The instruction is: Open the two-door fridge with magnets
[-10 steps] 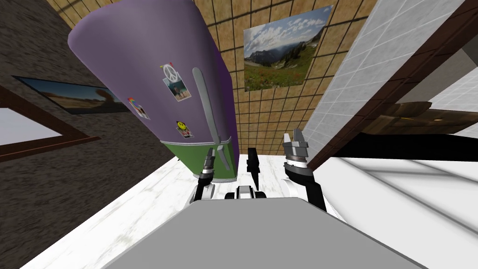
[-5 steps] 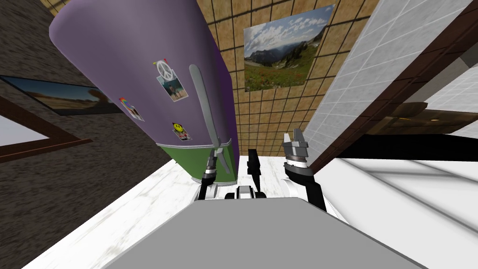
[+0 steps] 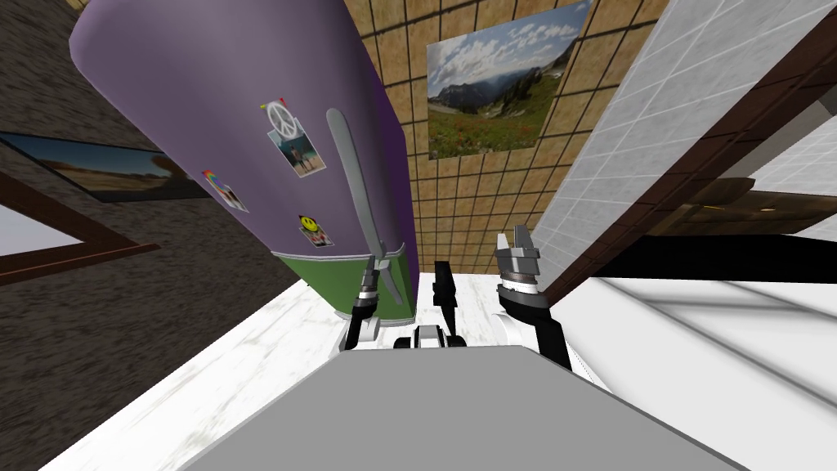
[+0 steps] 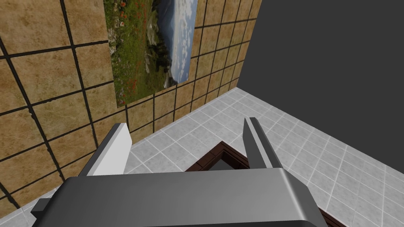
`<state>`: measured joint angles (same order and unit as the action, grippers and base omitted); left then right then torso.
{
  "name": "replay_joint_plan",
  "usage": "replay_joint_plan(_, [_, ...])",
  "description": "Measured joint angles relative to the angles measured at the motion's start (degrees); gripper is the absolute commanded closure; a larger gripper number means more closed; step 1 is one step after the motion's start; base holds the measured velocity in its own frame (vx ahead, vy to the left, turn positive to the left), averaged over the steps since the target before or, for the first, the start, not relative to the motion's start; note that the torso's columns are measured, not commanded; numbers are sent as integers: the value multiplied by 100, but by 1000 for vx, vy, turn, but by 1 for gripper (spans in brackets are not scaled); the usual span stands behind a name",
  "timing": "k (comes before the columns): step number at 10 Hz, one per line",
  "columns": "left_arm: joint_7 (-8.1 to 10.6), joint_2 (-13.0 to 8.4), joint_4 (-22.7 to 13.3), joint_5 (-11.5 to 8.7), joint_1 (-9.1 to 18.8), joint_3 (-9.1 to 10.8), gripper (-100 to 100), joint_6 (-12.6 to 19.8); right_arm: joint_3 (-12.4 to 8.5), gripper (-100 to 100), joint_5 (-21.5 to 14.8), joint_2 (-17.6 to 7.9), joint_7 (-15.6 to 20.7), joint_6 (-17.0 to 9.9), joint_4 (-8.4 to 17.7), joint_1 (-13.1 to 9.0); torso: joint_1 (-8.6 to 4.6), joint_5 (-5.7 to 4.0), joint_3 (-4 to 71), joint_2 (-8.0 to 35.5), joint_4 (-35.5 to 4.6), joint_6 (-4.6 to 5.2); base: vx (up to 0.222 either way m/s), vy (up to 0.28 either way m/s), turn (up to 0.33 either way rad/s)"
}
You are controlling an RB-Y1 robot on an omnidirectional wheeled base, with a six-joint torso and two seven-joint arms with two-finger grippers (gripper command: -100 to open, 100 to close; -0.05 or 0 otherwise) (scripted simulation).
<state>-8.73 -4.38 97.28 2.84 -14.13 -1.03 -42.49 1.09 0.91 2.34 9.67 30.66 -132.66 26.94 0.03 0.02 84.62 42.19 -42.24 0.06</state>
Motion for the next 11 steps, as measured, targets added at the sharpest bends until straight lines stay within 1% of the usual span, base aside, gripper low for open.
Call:
replay_joint_plan(3, [-29, 33, -238, 14, -79, -31, 100, -292, 0, 0, 0, 0, 0, 0, 0, 0, -2, -2, -8, 13, -5, -6, -18, 5, -4])
replay_joint_plan(4, [-31, 33, -247, 14, -83, -32, -100, -316, 0, 0, 0, 0, 0, 0, 0, 0, -5, -3, -5, 8, -4, -6, -16, -12, 13])
replay_joint_plan(6, [-46, -112, -230, 28, 14, -10, -100, -110, 0, 0, 0, 0, 0, 0, 0, 0, -9, -4, -6, 11, -4, -6, -25, -27, 12])
replay_joint_plan(8, [-60, -204, -186, 43, 101, 6, -100, 98, 1, 0, 0, 1, 0, 0, 0, -1, 1, 1, -2, -1, 3, -2, -33, -31, 18])
replay_joint_plan(11, [-92, -310, -116, 72, 274, 50, -100, 540, 0, 0, 0, 0, 0, 0, 0, 0, 3, 1, 11, -17, 5, -1, -28, -35, 16])
